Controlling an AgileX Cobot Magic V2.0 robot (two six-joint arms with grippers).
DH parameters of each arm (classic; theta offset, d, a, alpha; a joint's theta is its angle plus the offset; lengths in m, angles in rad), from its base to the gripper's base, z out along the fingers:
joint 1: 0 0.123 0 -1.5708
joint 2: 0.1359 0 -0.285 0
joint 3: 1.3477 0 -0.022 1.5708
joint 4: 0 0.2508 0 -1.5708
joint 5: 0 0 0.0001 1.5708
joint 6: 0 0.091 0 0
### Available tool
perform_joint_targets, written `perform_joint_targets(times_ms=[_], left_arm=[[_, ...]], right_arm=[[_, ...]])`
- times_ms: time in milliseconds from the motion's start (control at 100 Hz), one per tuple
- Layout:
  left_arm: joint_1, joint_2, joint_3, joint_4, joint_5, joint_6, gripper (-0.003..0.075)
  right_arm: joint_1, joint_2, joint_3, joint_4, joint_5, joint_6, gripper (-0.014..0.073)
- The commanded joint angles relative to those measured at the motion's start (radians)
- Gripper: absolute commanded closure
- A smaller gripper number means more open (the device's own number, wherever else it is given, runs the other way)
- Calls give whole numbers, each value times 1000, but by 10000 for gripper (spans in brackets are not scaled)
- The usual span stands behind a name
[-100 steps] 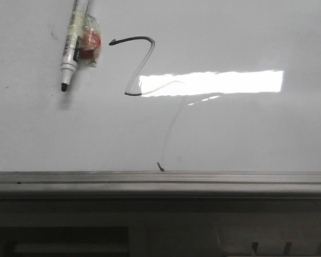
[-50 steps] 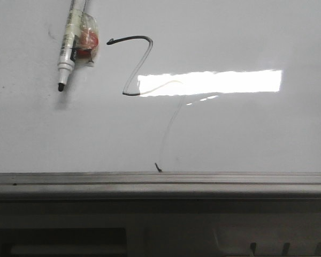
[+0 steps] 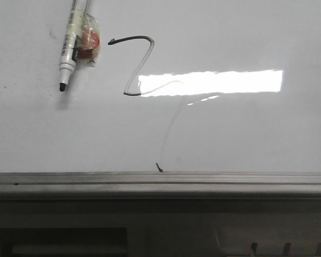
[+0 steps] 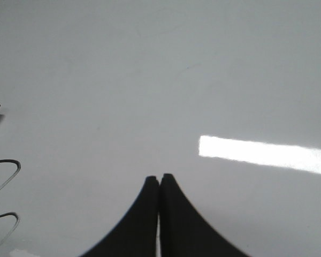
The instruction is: Write number 3 on whiteboard
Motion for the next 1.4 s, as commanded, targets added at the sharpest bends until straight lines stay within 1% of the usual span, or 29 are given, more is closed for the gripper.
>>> perform_joint_targets(times_ms=[0, 40, 90, 170, 210, 300, 340, 400, 500, 620, 670, 800, 1390], left_arm=[[10, 13, 11, 207, -104, 9, 741], [26, 13, 38, 283, -103, 9, 741], [56, 10, 89, 321, -125, 9, 741], [128, 2, 177, 312, -150, -2, 741], [168, -3, 223, 270, -152, -21, 741], [286, -28, 302, 69, -152, -19, 741], [322, -41, 325, 16, -153, -19, 741], [372, -66, 357, -25, -154, -19, 741], [421, -112, 397, -59, -159, -21, 741], [451, -157, 429, -47, -114, -20, 741], [463, -164, 429, -47, -41, -20, 741], [485, -164, 429, -59, -43, -21, 741], [485, -164, 429, -59, -43, -20, 741]], right_arm=[[-4, 8, -26, -5, -54, 1, 641], [-4, 8, -26, -5, -54, 1, 641], [-4, 8, -26, -5, -54, 1, 641], [-4, 8, -26, -5, -54, 1, 641], [-4, 8, -26, -5, -54, 1, 641], [-4, 8, -26, -5, -54, 1, 641], [-4, 8, -26, -5, -54, 1, 641], [-4, 8, -26, -5, -54, 1, 641], [-4, 8, -26, -5, -54, 1, 641], [-4, 8, -26, -5, -54, 1, 641], [-4, 8, -26, -5, -54, 1, 641], [-4, 8, -26, -5, -56, 1, 641], [-4, 8, -26, -5, -56, 1, 641]])
